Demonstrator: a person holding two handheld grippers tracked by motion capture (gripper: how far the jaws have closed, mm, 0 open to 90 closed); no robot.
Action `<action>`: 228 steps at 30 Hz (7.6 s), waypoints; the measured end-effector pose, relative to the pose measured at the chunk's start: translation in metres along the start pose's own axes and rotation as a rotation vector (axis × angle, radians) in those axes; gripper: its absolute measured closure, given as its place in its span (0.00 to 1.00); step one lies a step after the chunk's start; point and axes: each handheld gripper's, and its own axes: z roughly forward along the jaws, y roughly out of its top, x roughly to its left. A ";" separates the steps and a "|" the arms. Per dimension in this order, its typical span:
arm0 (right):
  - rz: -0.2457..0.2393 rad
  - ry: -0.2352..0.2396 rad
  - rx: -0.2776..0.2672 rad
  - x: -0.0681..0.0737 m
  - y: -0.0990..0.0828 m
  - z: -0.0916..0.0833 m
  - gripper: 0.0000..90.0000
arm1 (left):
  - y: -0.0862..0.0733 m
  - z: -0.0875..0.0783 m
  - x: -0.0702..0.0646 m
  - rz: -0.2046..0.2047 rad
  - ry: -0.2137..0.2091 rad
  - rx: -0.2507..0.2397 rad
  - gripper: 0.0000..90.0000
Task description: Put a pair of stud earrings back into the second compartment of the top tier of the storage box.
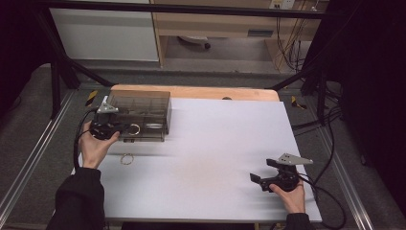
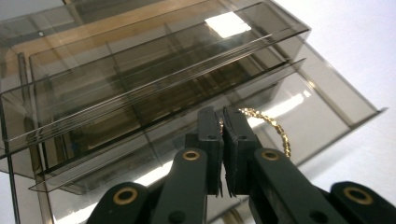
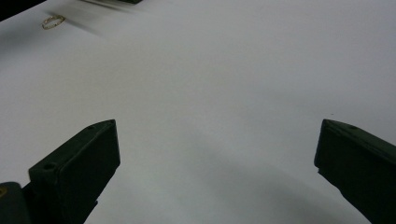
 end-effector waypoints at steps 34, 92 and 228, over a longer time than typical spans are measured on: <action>-0.001 -0.001 0.000 0.000 0.000 0.000 0.01 | -0.020 -0.024 0.001 -0.008 -0.010 -0.059 0.54; -0.001 -0.001 0.008 0.000 -0.001 0.001 0.01 | -0.109 0.010 -0.006 0.000 0.027 0.053 0.63; -0.005 0.000 0.016 0.000 -0.001 0.002 0.01 | -0.015 -0.032 -0.008 0.002 -0.050 -0.031 0.96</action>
